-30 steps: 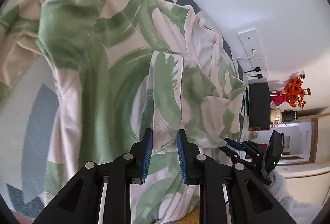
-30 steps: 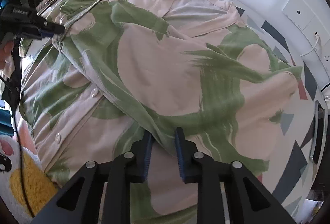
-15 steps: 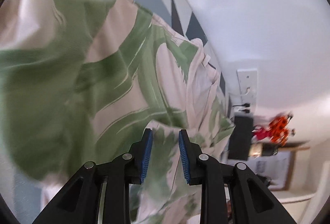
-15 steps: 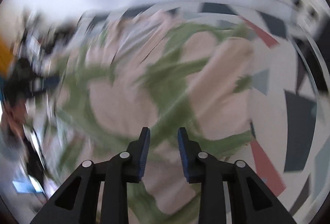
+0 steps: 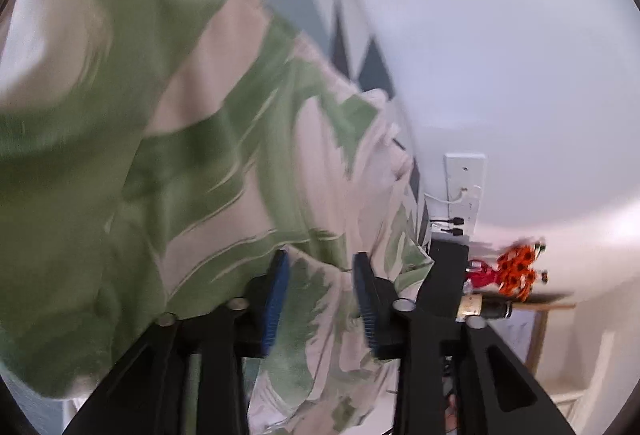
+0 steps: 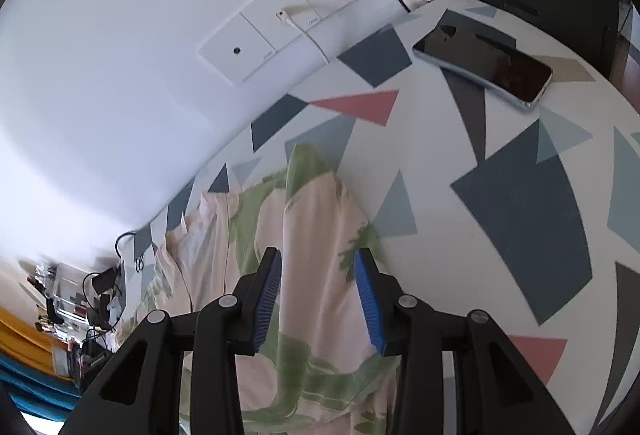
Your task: Fold clothes
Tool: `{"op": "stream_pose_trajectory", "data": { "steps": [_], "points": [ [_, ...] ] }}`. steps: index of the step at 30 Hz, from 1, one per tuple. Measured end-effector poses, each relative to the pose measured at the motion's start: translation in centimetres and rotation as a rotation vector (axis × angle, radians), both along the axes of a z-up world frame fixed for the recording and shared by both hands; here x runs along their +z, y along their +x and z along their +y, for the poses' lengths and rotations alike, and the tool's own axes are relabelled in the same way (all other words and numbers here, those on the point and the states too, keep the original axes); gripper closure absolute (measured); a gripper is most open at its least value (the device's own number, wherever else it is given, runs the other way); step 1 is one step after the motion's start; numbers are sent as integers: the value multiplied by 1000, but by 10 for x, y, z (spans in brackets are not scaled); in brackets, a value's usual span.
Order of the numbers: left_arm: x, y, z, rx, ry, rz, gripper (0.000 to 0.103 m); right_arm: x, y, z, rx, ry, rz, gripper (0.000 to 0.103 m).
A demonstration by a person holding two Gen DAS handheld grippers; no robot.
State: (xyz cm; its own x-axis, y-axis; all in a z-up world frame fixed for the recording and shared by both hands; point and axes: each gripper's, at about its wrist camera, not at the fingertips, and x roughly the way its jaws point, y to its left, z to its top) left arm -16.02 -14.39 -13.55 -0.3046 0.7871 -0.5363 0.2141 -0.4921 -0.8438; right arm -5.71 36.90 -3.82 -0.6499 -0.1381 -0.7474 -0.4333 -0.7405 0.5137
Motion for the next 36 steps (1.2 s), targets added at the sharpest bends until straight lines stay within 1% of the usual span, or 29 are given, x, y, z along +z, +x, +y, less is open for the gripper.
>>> {"op": "stream_pose_trajectory", "data": {
  "steps": [1,3,6,9,12,15,17,21,24,27,28,29,31,35,36],
  "points": [
    [2,-2,2,-14,-9,15,65,0,1,0,5,5,-1,63],
    [-1,-4,4,-29,-24,11,65,0,-1,-3,25,15,-4,63],
    [-18,-6,4,-45,-25,-31,65,2,0,-7,40,22,-4,63],
    [-25,-6,4,-49,12,-22,65,5,1,-11,50,28,-3,63],
    [-24,-9,8,-73,58,-4,65,5,1,-15,54,33,-7,63],
    [-20,-11,16,-109,129,24,65,3,2,-20,56,30,-15,63],
    [-15,-11,22,-146,185,38,65,2,2,-26,60,28,-20,63],
    [-4,-7,35,-267,251,79,65,2,0,-38,85,47,-30,63],
    [-7,-2,46,-347,280,66,65,2,-2,-49,109,66,-38,63],
    [-9,10,61,-464,333,55,65,1,-4,-57,121,74,-45,63],
    [-8,16,66,-500,334,59,65,1,-4,-59,125,75,-46,63],
    [-8,20,70,-523,313,63,65,1,-5,-62,129,76,-45,63],
    [-13,21,72,-520,239,46,65,2,-5,-65,139,90,-47,63],
    [-31,12,59,-399,183,4,65,-1,-6,-70,146,106,-61,63],
    [-30,8,56,-366,189,15,65,-2,-6,-70,145,103,-66,63]
  ]
}}
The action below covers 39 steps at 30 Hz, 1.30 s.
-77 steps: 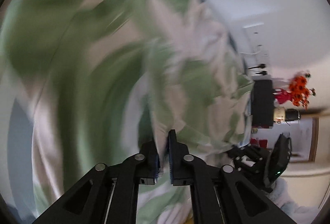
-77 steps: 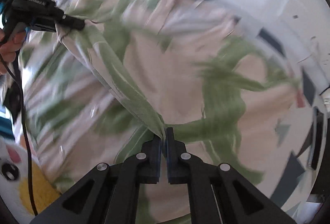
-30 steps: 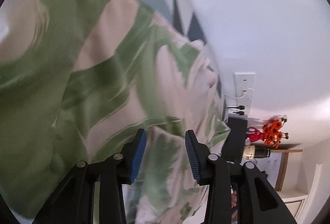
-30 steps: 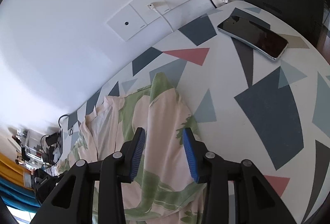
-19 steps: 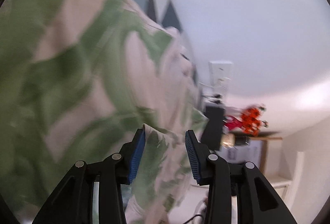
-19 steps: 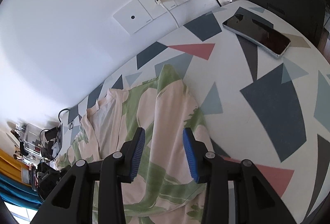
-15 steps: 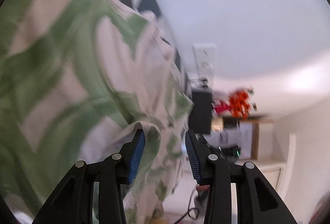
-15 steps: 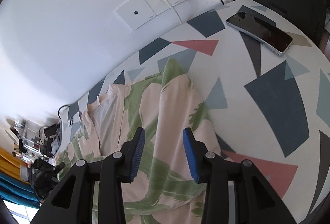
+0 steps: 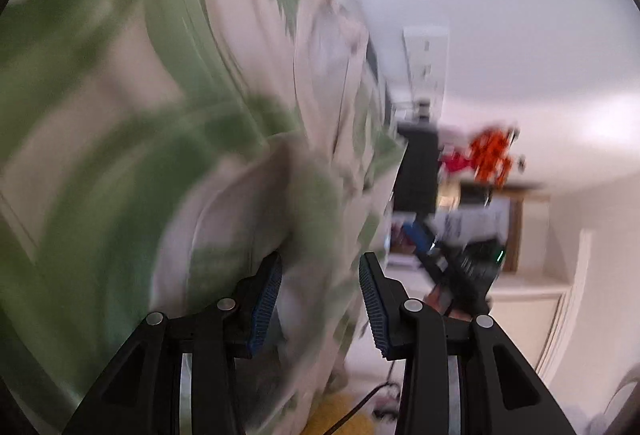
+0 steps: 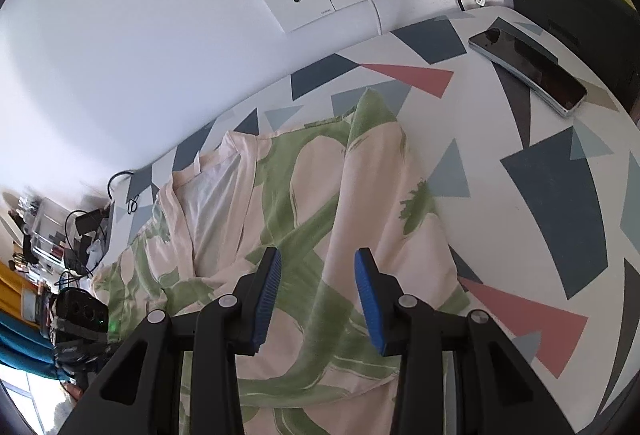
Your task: Fold clothes
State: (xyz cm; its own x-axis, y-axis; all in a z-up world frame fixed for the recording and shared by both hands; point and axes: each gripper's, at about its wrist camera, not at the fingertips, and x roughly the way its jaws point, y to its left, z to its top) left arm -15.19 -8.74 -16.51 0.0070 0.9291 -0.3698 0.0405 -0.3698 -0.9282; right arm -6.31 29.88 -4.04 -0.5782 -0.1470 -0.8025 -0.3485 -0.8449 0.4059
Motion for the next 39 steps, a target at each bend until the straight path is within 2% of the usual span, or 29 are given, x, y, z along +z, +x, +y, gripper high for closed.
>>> {"op": "stream_pose_trajectory", "data": {
  "steps": [3,9,10,11,12,13,19,23,27,28,29,30,35,39],
  "points": [
    [6,-10,-5,74,1,28,65,-2,0,-1,-4,9,-12,63],
    [11,-13,10,93,-114,49,65,-5,-4,3,-26,73,-43,63],
    [15,-9,11,106,-135,68,71,-6,-5,6,-33,89,-48,63],
    [18,-6,13,107,-165,87,87,-6,-7,9,-41,105,-54,63],
    [21,-3,12,116,-189,99,96,-6,-9,14,-54,121,-59,63],
    [24,0,10,125,-212,111,101,-6,-12,20,-72,124,-59,63],
    [66,13,-25,315,-214,216,101,-1,-41,56,-155,99,-56,63],
    [103,17,-36,384,-262,325,101,-4,-83,59,-105,114,-78,63],
    [127,22,-43,445,-279,389,101,-21,-126,54,-51,170,-158,63],
    [128,20,-43,460,-284,388,101,-28,-137,53,-36,181,-192,63],
    [130,18,-43,474,-290,386,101,-33,-144,55,-34,185,-210,73],
    [128,14,-44,487,-295,376,101,-36,-150,56,-36,187,-224,96],
    [110,-8,-70,596,-252,266,101,-30,-164,66,-53,173,-191,100],
    [87,-27,-84,642,-264,185,101,-28,-171,70,-63,199,-177,102]
  ]
}}
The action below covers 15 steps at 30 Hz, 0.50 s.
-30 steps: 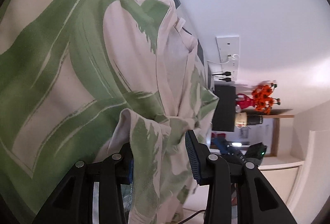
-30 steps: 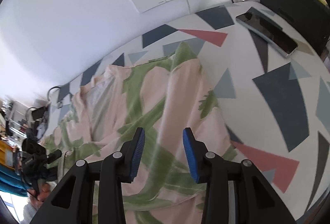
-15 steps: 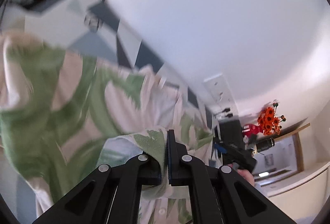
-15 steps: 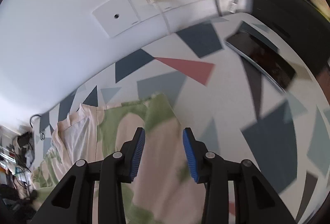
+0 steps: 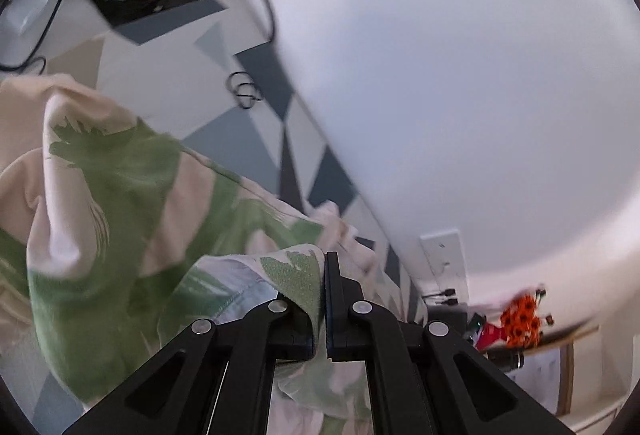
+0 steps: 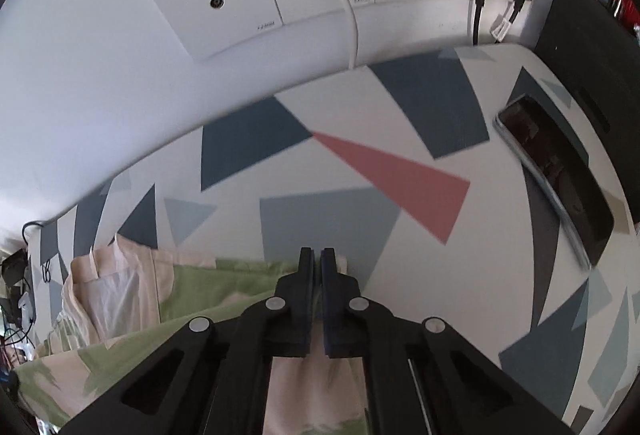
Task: Fold clothes
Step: 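Pinch the shirt edge with the left gripper while the right gripper pinches the hem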
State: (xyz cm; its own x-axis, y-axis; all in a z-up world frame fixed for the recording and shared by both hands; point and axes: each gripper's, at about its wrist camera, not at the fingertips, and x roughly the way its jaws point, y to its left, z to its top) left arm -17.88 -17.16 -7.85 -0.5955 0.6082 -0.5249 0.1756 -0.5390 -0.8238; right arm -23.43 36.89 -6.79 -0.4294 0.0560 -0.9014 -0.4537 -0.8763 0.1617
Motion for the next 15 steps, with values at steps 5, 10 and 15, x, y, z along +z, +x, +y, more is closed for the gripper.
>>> {"op": "stream_pose_trajectory", "data": {
  "steps": [5,10,15],
  "points": [
    [-19,-17,3,-35,-59,-53,101,-5,-4,10,-3,-75,-11,101],
    [-24,-20,2,-37,-48,-64,101,3,6,4,49,-133,-20,56],
    [-28,-22,4,-40,-59,-81,101,-3,11,-8,81,-62,-29,45]
  ]
}}
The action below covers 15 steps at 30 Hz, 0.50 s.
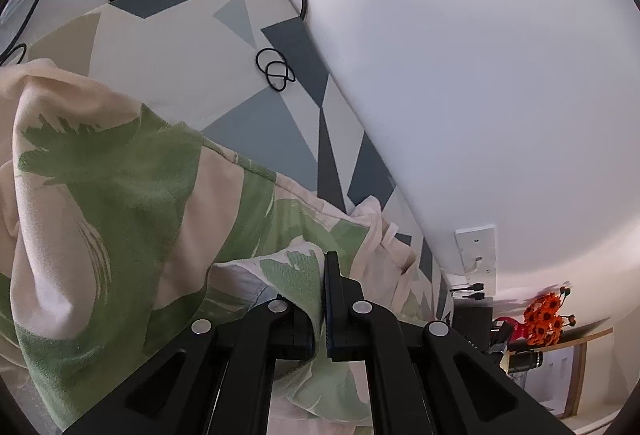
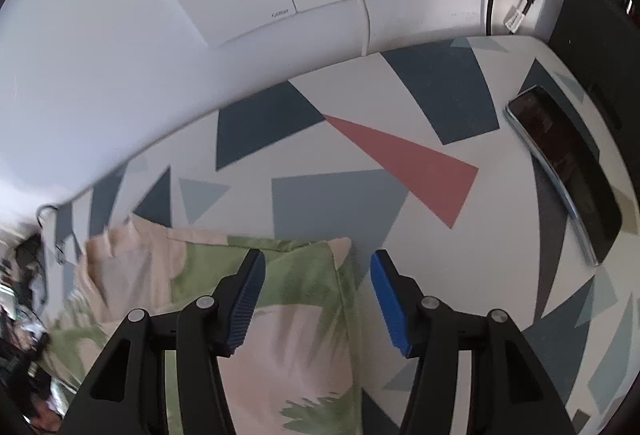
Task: Fold clothes
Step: 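Pinch the shirt edge with the left gripper while the right gripper pinches the hem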
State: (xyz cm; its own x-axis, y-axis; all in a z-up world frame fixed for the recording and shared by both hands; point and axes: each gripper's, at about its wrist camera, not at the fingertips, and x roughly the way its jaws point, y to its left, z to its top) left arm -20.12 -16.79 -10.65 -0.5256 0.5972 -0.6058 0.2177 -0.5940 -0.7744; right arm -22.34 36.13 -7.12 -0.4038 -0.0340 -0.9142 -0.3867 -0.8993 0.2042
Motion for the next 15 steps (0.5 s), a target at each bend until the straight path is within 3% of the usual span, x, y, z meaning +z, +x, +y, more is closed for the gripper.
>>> {"op": "stream_pose_trajectory", "data": {
  "steps": [1,2,3,4,10,15],
  "points": [
    [0,0,0,-2,-8,0,101,-5,-2,-1,9,1,-11,46],
    [0,0,1,-4,-17,1,101,-9,-3,-4,18,10,-18,59],
    [-1,0,1,-6,-21,0,101,-13,-5,-6,28,22,-23,90],
    [-1,0,2,-6,-23,0,101,-14,-5,-8,34,36,-24,94],
    [1,-10,12,-33,-25,3,101,-10,-1,-5,21,104,9,99],
    [1,-32,22,-43,-82,4,101,-13,-6,7,2,105,10,99]
  ]
}}
